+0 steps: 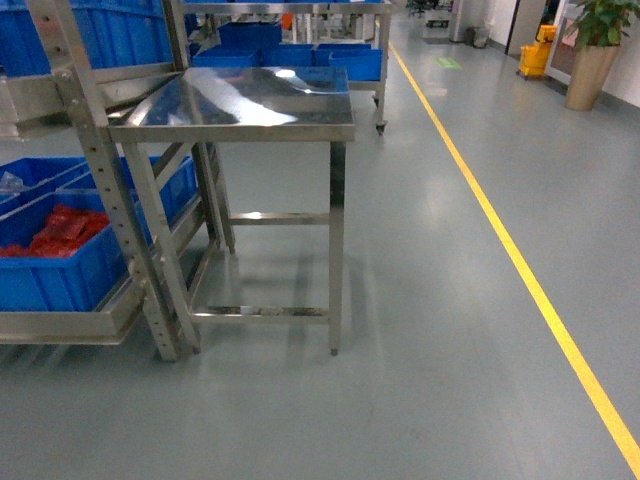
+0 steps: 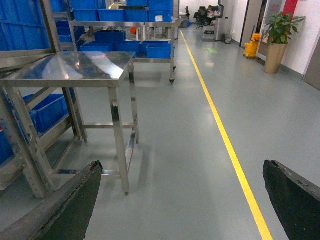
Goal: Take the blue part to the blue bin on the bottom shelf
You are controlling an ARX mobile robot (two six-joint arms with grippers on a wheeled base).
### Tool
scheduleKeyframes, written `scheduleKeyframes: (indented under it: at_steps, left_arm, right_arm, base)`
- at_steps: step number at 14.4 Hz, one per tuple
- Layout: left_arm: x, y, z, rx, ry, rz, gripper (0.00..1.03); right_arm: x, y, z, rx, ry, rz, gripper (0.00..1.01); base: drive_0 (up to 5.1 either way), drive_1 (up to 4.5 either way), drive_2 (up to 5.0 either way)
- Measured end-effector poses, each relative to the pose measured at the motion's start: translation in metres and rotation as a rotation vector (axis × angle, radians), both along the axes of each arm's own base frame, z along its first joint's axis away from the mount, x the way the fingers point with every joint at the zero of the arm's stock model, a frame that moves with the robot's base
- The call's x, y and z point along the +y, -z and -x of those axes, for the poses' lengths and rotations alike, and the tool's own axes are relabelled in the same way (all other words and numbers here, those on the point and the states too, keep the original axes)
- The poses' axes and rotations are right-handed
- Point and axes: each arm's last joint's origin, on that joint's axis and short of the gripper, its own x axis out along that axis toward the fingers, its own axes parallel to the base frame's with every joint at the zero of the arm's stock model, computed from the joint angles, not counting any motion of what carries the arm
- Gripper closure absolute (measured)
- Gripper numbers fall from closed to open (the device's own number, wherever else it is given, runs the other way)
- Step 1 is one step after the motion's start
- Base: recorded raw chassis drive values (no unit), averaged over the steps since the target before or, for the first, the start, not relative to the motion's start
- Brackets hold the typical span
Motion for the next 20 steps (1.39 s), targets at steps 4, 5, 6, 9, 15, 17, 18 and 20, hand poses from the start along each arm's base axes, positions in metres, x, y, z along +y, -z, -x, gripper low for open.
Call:
scheduleKeyframes:
  at_steps: [4,5,6,9,15,17,18,20]
  left_arm:
    - [0.0,0.0001,0.0,0.0,0.0,0.0,0.59]
    - [0.0,0.0005,-0.0001,0.004,0.0,-0.001,0.59]
    - [0.0,0.0001,-0.0001,0.0,0.0,0.0,0.59]
    - [0.0,0.0003,-0.0001,0.003,0.0,-0.001,0.59]
    - [0.0,0.0002,0.0,0.002,-0.001,0.0,0.59]
    - [-0.0001,0.0006,-0.0003,0.006,0.0,-0.001,0.59]
    - [-0.0002,0.0006,-0.0006,0.006,0.0,-0.001,0.59]
    - [-0.0001,0.0002,-0.0003,0.002,0.0,0.0,0.59]
  right_arm:
    - [0.0,-0.0004,0.0,-0.005,0.0,0.0,0.03]
    - [0.0,0.0,0.0,0.0,0.0,0.0,0.03]
    - [0.0,-0.0005,0.0,-0.005,0.0,0.0,0.03]
    - [0.0,-0.0002,0.0,-0.002,0.0,0.0,0.03]
    - [0.0,-0.0003,0.0,-0.003,0.0,0.0,0.03]
    - [0.0,-0.0006,0.0,-0.006,0.0,0.0,0.03]
    - [0.0,0.0001,0.0,0.001,0.0,0.0,0.03]
    - [0.0,0.0,0.0,0.0,0.0,0.0,0.03]
  base:
    - [-0.1,4.2,-4.4]
    - [-0.1,4.2,-4.4]
    - [-0.1,4.2,-4.4]
    - [-0.1,4.2,-4.4]
    - [-0.1,4.2,-4.4]
    - [-0.1,4.2,-4.4]
    - [-0.1,4.2,-4.4]
    - [-0.1,4.2,-4.4]
